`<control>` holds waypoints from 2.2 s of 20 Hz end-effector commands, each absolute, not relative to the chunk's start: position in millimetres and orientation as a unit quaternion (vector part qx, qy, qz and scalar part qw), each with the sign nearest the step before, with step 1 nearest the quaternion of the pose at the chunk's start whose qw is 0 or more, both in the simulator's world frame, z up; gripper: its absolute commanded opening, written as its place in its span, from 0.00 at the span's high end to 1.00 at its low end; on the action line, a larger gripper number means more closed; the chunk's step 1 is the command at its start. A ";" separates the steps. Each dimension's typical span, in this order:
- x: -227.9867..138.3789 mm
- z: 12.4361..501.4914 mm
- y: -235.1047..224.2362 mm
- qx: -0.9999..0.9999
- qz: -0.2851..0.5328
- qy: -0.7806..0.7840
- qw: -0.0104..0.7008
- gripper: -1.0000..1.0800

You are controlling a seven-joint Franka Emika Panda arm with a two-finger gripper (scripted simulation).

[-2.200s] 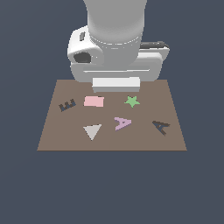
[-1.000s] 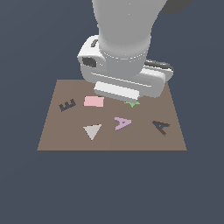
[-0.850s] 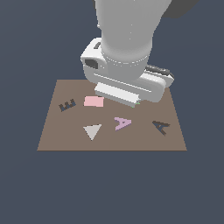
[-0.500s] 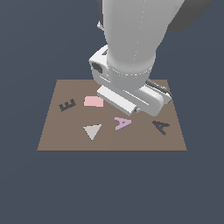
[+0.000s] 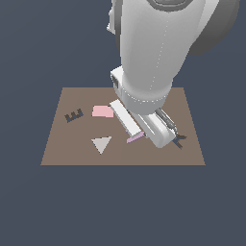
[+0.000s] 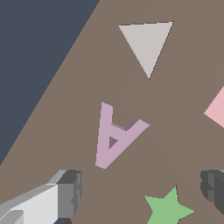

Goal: Insert a designated object into the corresponding slot on a board.

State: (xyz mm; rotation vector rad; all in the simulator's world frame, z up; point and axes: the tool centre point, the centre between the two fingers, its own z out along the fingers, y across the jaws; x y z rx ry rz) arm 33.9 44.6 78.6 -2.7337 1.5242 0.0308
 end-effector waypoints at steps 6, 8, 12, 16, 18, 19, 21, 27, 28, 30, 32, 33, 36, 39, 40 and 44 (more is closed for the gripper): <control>47.6 64.1 43.5 -0.813 0.004 0.583 0.003 0.04; 50.4 61.1 42.9 -0.799 0.003 0.602 0.002 0.04; 54.9 56.1 41.3 -0.775 0.002 0.632 0.001 0.04; 58.0 52.6 39.9 -0.757 0.001 0.653 0.001 0.04; 59.1 51.4 39.4 -0.751 0.000 0.661 0.000 0.04; 59.5 50.9 39.2 -0.748 0.000 0.663 0.000 0.04; 60.0 50.3 38.8 -0.745 0.000 0.667 0.000 0.04; 60.0 49.6 38.6 -0.744 0.000 0.668 0.000 0.04; 60.0 48.4 38.6 -0.744 0.000 0.668 0.000 0.04; 60.0 43.6 38.5 -0.744 0.000 0.668 0.000 0.04; 59.9 36.4 38.4 -0.744 0.000 0.668 0.000 0.04; 59.9 33.6 38.6 -0.744 0.000 0.668 0.000 0.04; 59.8 29.9 38.3 -0.744 0.000 0.669 0.000 0.04; 59.8 29.9 38.3 -0.744 0.000 0.669 0.000 1.00; 59.8 29.9 38.3 -0.744 0.000 0.669 0.000 1.00; 59.8 29.9 38.3 -0.744 0.000 0.669 0.000 1.00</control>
